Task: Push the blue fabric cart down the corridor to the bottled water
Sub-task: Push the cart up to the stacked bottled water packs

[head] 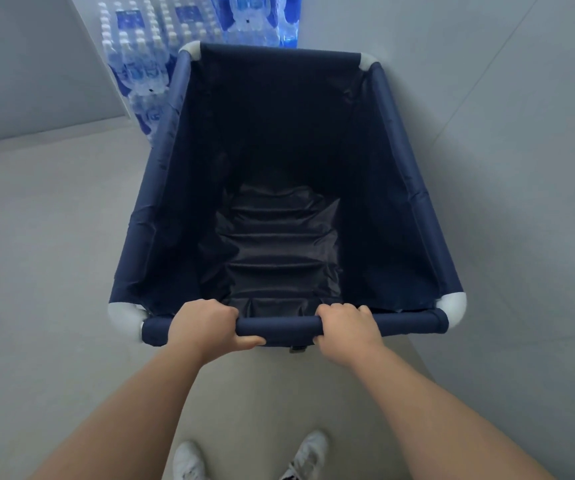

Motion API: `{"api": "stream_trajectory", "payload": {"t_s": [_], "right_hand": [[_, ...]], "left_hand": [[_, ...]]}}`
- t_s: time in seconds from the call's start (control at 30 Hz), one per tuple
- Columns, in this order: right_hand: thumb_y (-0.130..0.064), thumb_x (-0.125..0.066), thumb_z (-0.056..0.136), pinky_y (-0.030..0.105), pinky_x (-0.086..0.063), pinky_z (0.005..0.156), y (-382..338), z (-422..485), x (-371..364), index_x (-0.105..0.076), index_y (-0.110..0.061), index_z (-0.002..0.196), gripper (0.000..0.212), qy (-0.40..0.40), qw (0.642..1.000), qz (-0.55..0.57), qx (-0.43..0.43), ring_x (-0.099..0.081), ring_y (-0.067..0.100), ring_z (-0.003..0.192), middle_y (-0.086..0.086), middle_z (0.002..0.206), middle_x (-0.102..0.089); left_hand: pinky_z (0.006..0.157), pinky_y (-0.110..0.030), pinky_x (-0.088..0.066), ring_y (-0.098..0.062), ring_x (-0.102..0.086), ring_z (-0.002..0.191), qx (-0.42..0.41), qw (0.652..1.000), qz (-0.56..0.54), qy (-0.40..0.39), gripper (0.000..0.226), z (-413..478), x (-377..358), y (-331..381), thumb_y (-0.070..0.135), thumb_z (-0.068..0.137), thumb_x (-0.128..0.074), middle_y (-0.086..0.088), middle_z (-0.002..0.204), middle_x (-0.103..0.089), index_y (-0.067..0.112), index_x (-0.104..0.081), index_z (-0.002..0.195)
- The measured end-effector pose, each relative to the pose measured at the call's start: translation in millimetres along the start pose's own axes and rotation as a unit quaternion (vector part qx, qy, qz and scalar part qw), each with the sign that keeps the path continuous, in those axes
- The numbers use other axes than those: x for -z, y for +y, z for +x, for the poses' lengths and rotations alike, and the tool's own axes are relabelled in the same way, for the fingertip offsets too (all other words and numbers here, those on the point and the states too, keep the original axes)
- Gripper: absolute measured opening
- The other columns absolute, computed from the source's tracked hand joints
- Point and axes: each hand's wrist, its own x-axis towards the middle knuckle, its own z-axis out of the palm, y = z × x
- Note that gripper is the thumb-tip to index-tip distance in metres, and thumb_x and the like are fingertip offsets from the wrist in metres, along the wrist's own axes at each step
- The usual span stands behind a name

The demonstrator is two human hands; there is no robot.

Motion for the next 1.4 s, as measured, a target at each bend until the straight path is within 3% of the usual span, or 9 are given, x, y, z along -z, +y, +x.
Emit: {"api": "stream_trajectory", "payload": {"t_s": [0.13, 0.33, 0.53, 0.7, 0.9, 1.2, 1.4], "right_hand": [[-0.040, -0.058, 0.091, 0.040, -0.036, 0.092, 33, 0, 2, -0.055, -0.025, 0.114, 0.028, 0.005, 1.000, -0.014, 0.018, -0.056, 0.024, 0.104, 0.000, 0.112, -0.064], [-0.038, -0.057, 0.091, 0.040, -0.036, 0.091, 61, 10, 11, -0.055, -0.026, 0.114, 0.027, 0.008, 0.999, -0.023, 0.033, -0.056, 0.024, 0.104, -0.001, 0.112, -0.063], [-0.036, -0.058, 0.090, 0.038, -0.037, 0.091, 87, 25, 27, -0.056, -0.027, 0.113, 0.025, -0.008, 0.999, -0.035, 0.036, -0.056, 0.023, 0.102, -0.002, 0.110, -0.063], [-0.031, -0.057, 0.089, 0.038, -0.039, 0.094, 107, 40, 40, -0.057, -0.028, 0.115, 0.026, -0.024, 0.998, -0.037, 0.038, -0.057, 0.022, 0.102, -0.003, 0.110, -0.063], [-0.028, -0.057, 0.089, 0.037, -0.038, 0.093, 141, 50, 50, -0.057, -0.030, 0.115, 0.026, -0.054, 0.996, -0.048, 0.044, -0.057, 0.022, 0.099, -0.003, 0.107, -0.063], [-0.028, -0.056, 0.089, 0.038, -0.037, 0.094, 199, 69, 67, -0.057, -0.028, 0.114, 0.025, -0.070, 0.991, -0.058, 0.094, -0.058, 0.022, 0.100, -0.002, 0.108, -0.063], [-0.031, -0.057, 0.088, 0.040, -0.036, 0.095, 223, 86, 71, -0.057, -0.029, 0.114, 0.026, -0.076, 0.987, -0.049, 0.134, -0.057, 0.023, 0.101, -0.002, 0.108, -0.062]], "left_hand": [[0.053, -0.029, -0.050, -0.007, -0.055, 0.052, 0.025, 1.000, -0.009, -0.002, 0.080, 8, 1, 32, 0.096, 0.062, -0.018, 0.011, 0.057, -0.057, 0.031, -0.064, 0.074], [0.050, -0.028, -0.044, -0.006, -0.053, 0.051, 0.038, 0.999, -0.018, 0.002, 0.079, 21, 3, 55, 0.097, 0.062, -0.017, 0.011, 0.056, -0.055, 0.032, -0.061, 0.071], [0.048, -0.032, -0.031, -0.008, -0.044, 0.049, 0.040, 0.999, -0.036, 0.003, 0.074, 40, 10, 77, 0.097, 0.062, -0.013, 0.011, 0.055, -0.047, 0.030, -0.045, 0.064], [0.046, -0.030, -0.034, -0.008, -0.048, 0.049, 0.050, 0.998, -0.046, 0.005, 0.075, 57, 12, 91, 0.098, 0.064, -0.017, 0.011, 0.055, -0.049, 0.030, -0.050, 0.066], [0.050, -0.030, -0.047, -0.010, -0.054, 0.051, 0.058, 0.997, -0.054, 0.001, 0.082, 73, 14, 123, 0.097, 0.065, -0.014, 0.010, 0.057, -0.053, 0.028, -0.059, 0.073], [0.049, -0.031, -0.033, -0.012, -0.049, 0.052, 0.101, 0.994, -0.037, -0.009, 0.076, 102, 29, 172, 0.097, 0.064, -0.018, 0.011, 0.055, -0.044, 0.030, -0.052, 0.071], [0.049, -0.030, -0.032, -0.009, -0.047, 0.052, 0.124, 0.992, -0.023, -0.004, 0.075, 116, 33, 184, 0.097, 0.064, -0.019, 0.012, 0.055, -0.046, 0.031, -0.054, 0.070]]}}
